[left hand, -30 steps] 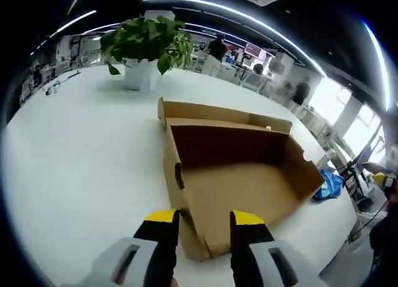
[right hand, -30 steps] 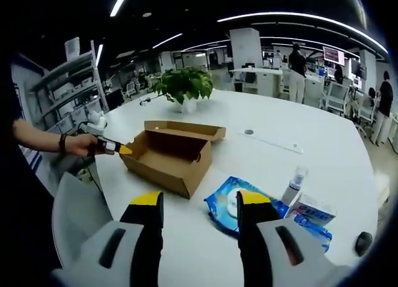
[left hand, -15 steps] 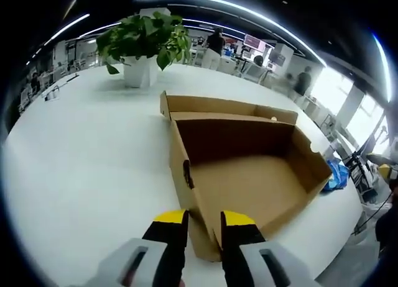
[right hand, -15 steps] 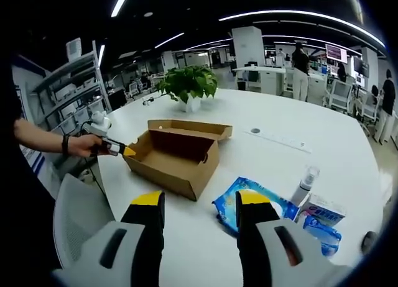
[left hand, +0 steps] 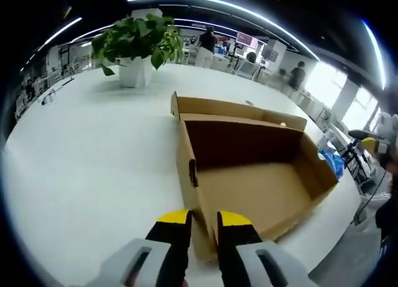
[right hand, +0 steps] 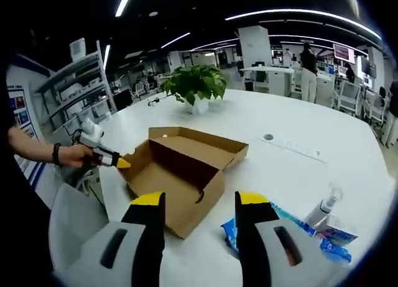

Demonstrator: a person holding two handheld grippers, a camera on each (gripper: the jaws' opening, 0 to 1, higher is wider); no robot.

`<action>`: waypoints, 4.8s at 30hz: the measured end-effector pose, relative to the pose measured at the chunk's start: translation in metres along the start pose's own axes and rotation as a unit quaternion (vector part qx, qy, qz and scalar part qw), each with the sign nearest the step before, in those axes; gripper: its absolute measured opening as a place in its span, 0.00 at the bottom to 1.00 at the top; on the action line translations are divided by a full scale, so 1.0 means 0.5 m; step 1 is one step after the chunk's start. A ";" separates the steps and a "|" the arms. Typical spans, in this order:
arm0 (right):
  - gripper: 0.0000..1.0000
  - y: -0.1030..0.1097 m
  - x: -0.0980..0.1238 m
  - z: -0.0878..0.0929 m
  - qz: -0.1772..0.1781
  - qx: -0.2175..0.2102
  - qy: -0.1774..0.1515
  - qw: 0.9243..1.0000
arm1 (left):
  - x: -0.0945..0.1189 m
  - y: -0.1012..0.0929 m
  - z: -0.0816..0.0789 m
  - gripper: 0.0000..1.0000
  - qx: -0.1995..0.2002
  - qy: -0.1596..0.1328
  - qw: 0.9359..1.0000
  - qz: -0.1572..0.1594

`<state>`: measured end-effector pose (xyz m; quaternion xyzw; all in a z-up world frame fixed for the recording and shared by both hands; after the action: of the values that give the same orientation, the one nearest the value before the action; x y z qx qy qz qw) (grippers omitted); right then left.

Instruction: Operate the shoe box by opening the lid, removing the specified soft item, and placing it in the target area until the item is outside and the box remains undamaged.

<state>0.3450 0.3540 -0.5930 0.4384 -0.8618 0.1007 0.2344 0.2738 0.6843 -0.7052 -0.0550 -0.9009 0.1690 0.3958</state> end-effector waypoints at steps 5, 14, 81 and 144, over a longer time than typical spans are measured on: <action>0.42 -0.017 -0.053 -0.020 0.000 -0.003 0.002 1.000 | 0.014 -0.004 0.016 0.15 -0.002 0.002 1.000 -0.001; 0.41 -0.045 -0.125 -0.041 0.008 -0.023 0.003 1.000 | 0.021 -0.005 0.023 0.15 0.004 -0.001 1.000 -0.001; 0.02 -0.219 -0.348 0.039 0.110 -0.132 0.172 0.970 | 0.009 0.002 0.032 0.11 0.012 0.011 0.999 -0.041; 0.00 -0.133 -0.108 -0.134 0.112 -0.012 0.049 0.992 | -0.039 -0.026 -0.006 0.04 -0.012 0.024 0.992 -0.123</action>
<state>0.4471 0.3780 -0.5636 0.3310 -0.8939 0.1373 0.2693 0.2898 0.6685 -0.7126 0.0473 -0.8929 0.1069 0.4348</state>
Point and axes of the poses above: the point that each gripper's makers call its tool centre point, and the gripper's own axes: x roughly backward along the fingers, y roughly to its left, z roughly out of its underside, the point moved 3 cm from there along x, roughly backward along the fingers, and after that the axes turned 10 degrees about x, right-handed, at the moved point
